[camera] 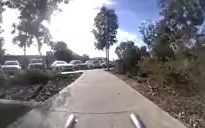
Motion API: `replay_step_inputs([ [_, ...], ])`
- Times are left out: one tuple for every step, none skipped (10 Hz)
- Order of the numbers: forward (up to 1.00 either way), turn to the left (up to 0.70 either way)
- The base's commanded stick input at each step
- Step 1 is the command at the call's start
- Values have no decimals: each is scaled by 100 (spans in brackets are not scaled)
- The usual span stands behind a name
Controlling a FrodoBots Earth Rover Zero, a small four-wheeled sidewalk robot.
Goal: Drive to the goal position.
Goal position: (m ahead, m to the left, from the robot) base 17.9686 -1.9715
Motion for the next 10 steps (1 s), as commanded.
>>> replay_step_inputs([
  [100, 0],
  [100, 0],
  [100, 0],
  [100, 0],
  [100, 0],
  [100, 0],
  [100, 0],
  [100, 0],
  [100, 0],
  [100, 0],
])
